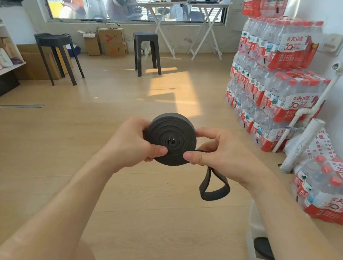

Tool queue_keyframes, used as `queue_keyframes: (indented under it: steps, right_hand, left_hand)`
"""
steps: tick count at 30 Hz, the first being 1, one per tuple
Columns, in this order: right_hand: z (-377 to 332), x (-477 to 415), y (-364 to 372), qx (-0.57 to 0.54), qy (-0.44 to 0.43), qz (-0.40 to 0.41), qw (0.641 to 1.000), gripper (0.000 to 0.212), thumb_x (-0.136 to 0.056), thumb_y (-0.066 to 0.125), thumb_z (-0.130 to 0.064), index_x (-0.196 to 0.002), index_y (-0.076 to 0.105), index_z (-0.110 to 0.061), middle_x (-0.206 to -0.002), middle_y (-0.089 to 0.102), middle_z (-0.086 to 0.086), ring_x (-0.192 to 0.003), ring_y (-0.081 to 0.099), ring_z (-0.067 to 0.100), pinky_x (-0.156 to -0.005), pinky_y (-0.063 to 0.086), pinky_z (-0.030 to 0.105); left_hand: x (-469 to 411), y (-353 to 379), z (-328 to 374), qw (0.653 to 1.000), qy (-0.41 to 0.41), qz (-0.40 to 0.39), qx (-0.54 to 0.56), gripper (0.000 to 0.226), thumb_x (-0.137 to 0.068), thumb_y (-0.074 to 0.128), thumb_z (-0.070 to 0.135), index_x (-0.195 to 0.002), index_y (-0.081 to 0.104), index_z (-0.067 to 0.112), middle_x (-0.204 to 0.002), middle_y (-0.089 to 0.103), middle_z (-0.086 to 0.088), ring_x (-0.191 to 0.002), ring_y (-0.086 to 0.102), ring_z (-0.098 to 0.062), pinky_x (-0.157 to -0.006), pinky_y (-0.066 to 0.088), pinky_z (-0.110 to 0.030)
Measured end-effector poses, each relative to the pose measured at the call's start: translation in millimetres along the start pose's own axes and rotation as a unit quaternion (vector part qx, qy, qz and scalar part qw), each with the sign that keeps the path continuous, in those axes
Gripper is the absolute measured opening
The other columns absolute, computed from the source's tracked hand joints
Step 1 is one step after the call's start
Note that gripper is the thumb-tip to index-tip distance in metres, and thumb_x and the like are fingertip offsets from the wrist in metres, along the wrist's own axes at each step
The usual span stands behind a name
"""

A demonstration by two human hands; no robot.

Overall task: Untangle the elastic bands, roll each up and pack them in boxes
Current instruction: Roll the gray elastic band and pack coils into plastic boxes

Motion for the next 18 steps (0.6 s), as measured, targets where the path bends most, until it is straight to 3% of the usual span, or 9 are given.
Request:
queue_keyframes:
  steps: [4, 6, 11, 15, 18]
  right_hand:
    - [2, -3, 3, -0.007, -0.001, 0.021, 1.0, 0.025, -0.081, 0.076, -0.025, -0.105, 0.069, -0.026, -0.071, 0.073, 0.004, -0.063, 0.062, 0.004, -0.071, 0.046, 0.025]
    - [3, -4, 3, -0.017, 0.0, 0.035, 0.999, 0.022, -0.082, 0.075, -0.023, -0.103, 0.07, -0.024, -0.069, 0.072, 0.003, -0.058, 0.059, 0.002, -0.069, 0.045, 0.022]
    - [4, -8, 1, -0.152, 0.004, 0.09, 0.984, 0.018, -0.084, 0.072, -0.018, -0.102, 0.068, -0.02, -0.069, 0.072, 0.004, -0.06, 0.061, 0.007, -0.063, 0.048, 0.02]
    - [4, -10, 10, -0.298, 0.01, 0.11, 0.948, 0.025, -0.085, 0.069, -0.012, -0.109, 0.067, -0.008, -0.07, 0.069, 0.007, -0.055, 0.06, 0.006, -0.051, 0.045, 0.015]
    - [5, -10, 17, -0.329, 0.01, 0.104, 0.938, 0.026, -0.086, 0.068, -0.011, -0.111, 0.066, -0.006, -0.072, 0.07, 0.007, -0.056, 0.06, 0.007, -0.048, 0.043, 0.013]
  left_hand:
    - [-1, 0, -4, 1.0, -0.004, 0.0, -0.007, 0.022, -0.074, 0.076, 0.002, -0.086, 0.068, 0.019, -0.082, 0.072, -0.013, -0.052, 0.059, -0.012, -0.063, 0.057, -0.038]
    - [0, 1, -5, 1.0, 0.002, 0.002, 0.017, 0.024, -0.075, 0.076, 0.005, -0.09, 0.067, 0.022, -0.085, 0.072, -0.012, -0.057, 0.059, -0.012, -0.062, 0.055, -0.033]
    - [2, 3, -10, 0.971, -0.029, -0.006, 0.236, 0.045, -0.071, 0.076, 0.02, -0.113, 0.062, 0.018, -0.088, 0.073, 0.001, -0.074, 0.058, -0.011, -0.07, 0.045, -0.03]
    - [7, 23, 0, 0.948, -0.027, 0.008, 0.316, 0.041, -0.066, 0.075, 0.023, -0.105, 0.067, 0.016, -0.083, 0.07, 0.001, -0.073, 0.059, -0.012, -0.066, 0.046, -0.027]
    - [6, 25, 3, 0.946, -0.016, 0.044, 0.321, 0.03, -0.072, 0.076, 0.012, -0.101, 0.067, 0.012, -0.079, 0.071, -0.005, -0.066, 0.063, -0.015, -0.061, 0.052, -0.025]
Point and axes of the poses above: each hand's wrist, its own x-axis away from the middle knuckle, its own y-axis out of the palm, z = x × y, the point moved 7 cm from there along -x, towards the middle knuckle
